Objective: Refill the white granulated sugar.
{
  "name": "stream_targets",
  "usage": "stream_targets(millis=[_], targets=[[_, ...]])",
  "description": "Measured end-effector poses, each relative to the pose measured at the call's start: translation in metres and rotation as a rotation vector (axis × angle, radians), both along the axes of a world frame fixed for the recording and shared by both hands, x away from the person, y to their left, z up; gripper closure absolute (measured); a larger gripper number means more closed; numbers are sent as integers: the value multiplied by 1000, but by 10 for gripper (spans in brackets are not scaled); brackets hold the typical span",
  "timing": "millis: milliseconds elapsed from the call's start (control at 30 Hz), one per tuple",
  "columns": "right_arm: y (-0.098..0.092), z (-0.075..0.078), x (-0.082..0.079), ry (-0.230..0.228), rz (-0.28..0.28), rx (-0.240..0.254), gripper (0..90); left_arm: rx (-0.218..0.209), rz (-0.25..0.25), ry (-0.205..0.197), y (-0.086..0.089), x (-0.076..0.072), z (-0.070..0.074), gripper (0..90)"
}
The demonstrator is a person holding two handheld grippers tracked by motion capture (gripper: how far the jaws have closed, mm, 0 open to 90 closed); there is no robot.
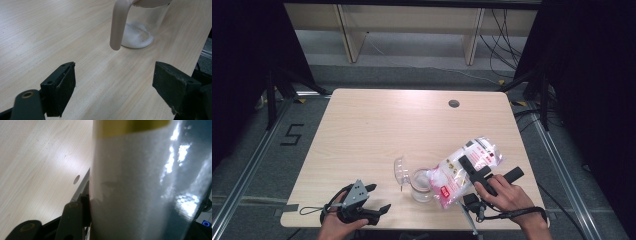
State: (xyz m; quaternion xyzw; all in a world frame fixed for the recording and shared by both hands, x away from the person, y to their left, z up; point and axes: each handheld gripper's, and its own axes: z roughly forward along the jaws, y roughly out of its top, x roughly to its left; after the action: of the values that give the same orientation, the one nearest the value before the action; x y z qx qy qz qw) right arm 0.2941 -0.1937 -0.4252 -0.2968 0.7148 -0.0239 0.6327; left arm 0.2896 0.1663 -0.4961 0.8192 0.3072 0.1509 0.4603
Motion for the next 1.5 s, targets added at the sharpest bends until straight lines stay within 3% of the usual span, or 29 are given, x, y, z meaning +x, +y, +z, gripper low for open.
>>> stream_targets(millis=[100,267,467,500,667,700,767,1167,1200,1233,1300,1367,1433,1500], targets=[[1,1,0,-8,14,-24,572,-7,2,0,0,0,0,183],[1,1,-1,-8,13,-2,576,-4,2,0,0,0,0,183],[2,3,-2,-16,29,-25,581,-17,16,18,-2,-2,-1,183],[1,2,-3,-22,24,-4,582,-17,15,19,-2,-2,-1,183],[2,3,-3,-17,29,-2,587,6,6,12,0,-1,0,183],[2,3,-3,-20,28,-1,588,-8,12,15,-1,-1,-1,183],[3,4,-2,-24,37,-30,590,-9,12,15,-1,-1,-1,183],[4,1,-3,-18,45,-30,599,-15,14,17,-1,-1,-1,183],[3,0,-4,-16,29,-4,600,-16,15,16,-1,-1,-1,183],[4,1,-3,-17,44,-24,601,-17,15,16,-1,-1,-1,183],[3,-1,-3,-15,29,-6,602,-11,13,16,-1,-1,-1,183],[4,1,-2,-19,51,-39,604,-15,11,15,-1,-1,-1,183],[3,-1,-2,-11,46,-19,605,-12,13,16,0,-1,-1,183],[4,-2,-1,-11,52,-31,607,-18,13,15,-1,-1,-1,183]])
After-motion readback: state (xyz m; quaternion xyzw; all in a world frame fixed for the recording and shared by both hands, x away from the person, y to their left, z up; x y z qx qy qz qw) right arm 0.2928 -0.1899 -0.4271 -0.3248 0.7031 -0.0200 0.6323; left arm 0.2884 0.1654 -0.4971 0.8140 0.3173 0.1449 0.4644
